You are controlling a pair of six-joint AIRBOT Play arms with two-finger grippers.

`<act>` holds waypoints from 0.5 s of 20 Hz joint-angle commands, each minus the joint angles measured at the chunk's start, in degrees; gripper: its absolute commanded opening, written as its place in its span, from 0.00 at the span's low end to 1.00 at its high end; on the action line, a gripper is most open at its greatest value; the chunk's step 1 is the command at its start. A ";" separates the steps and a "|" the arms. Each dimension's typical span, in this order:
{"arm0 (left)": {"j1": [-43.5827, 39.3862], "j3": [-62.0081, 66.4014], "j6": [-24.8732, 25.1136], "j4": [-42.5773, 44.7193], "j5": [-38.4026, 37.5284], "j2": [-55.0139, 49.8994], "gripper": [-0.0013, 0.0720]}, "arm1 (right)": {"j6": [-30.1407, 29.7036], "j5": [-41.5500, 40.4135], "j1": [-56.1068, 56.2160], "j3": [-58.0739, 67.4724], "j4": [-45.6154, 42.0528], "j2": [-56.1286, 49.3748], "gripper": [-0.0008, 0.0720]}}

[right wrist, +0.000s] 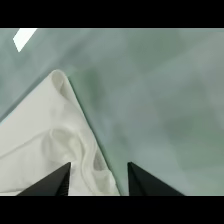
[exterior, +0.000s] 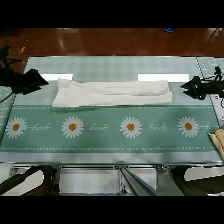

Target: Fold the shirts.

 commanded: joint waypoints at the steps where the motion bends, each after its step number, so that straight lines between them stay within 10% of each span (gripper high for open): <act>1: -5.75 -6.75 -0.04 0.02 3.78 6.71 0.71 | -0.24 -1.81 2.78 1.25 2.71 -3.21 0.58; 10: -10.40 -6.80 -0.52 -0.50 4.22 6.62 0.71 | -0.28 -2.12 10.19 1.62 3.91 -7.93 0.59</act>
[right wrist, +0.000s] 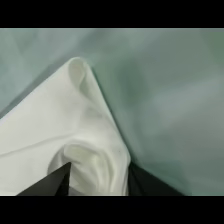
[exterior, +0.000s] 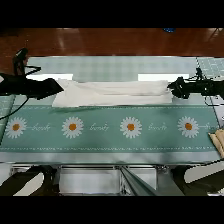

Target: Fold the shirts.

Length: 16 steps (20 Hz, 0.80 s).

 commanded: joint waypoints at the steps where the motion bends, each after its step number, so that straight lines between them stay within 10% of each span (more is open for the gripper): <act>1: -0.79 -0.28 -0.31 -0.48 0.35 0.15 0.71 | -0.26 -0.63 3.63 0.04 0.04 -1.29 0.58; 5: -0.79 -0.28 0.35 -0.44 0.35 0.15 0.71 | -3.21 1.64 4.81 0.04 3.37 -0.20 0.04; 8: -0.81 -0.28 0.90 -0.50 0.31 0.15 0.63 | -5.01 7.65 2.71 -0.02 1.99 3.72 0.04; 10: -1.07 -0.28 1.31 -1.81 0.24 0.15 0.09 | -4.79 9.92 1.16 -1.31 -3.04 9.20 0.04; 16: -13.97 0.85 9.57 -11.65 6.64 -6.27 0.04 | -5.20 10.97 -1.07 -16.35 -5.66 37.22 0.04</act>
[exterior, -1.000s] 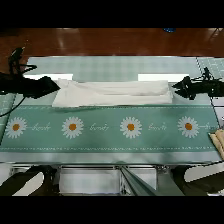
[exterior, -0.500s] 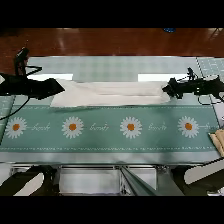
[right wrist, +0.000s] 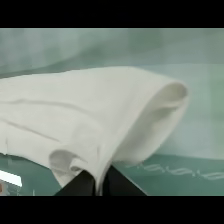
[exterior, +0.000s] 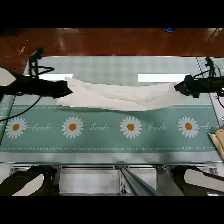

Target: Fold the shirts.

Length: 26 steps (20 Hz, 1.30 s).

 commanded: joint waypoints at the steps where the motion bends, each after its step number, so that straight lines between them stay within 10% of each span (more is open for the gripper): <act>1: -9.86 2.45 2.80 -4.81 5.99 -6.78 0.04 | 0.59 1.88 -0.57 -7.80 -0.98 16.48 0.04; 8: -30.51 26.29 0.48 -4.92 7.50 -32.57 0.04 | 8.28 7.89 -0.59 -10.27 -1.46 39.63 0.04; 17: -45.64 40.17 -6.71 -8.09 6.95 -49.75 0.04 | 11.28 8.22 -0.57 -10.25 0.04 44.78 0.04; 26: -30.23 42.82 -10.51 -7.45 1.20 -43.43 0.04 | 11.32 5.84 -0.46 -10.25 3.87 44.72 0.04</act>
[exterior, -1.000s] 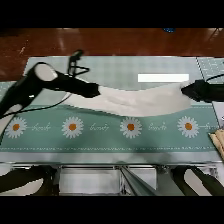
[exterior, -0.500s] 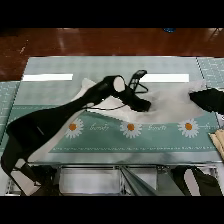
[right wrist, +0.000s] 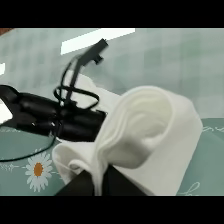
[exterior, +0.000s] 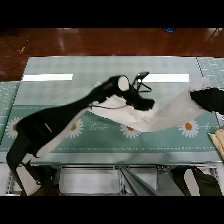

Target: Fold the shirts.

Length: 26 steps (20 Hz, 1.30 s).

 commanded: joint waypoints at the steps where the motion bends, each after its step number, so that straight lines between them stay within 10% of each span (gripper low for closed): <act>1: 9.84 0.72 -0.96 2.38 -4.92 5.95 0.04 | -0.07 -1.99 0.04 0.00 3.65 -0.33 0.04; 12: 21.86 -19.26 -1.77 34.03 -16.81 52.85 0.04 | -2.32 -27.36 37.51 9.18 6.99 -32.22 0.04; 23: 21.88 -49.86 -12.15 37.44 -13.05 79.17 0.04 | -5.49 -29.97 48.81 30.29 17.64 -68.17 0.05; 24: 21.86 -50.12 -12.17 37.44 -12.59 78.86 0.04 | -6.73 -29.73 48.81 31.01 19.96 -69.51 0.08; 26: 21.88 -50.69 -12.20 37.42 -10.69 78.31 0.04 | -7.28 -29.57 49.20 32.30 21.40 -71.28 0.60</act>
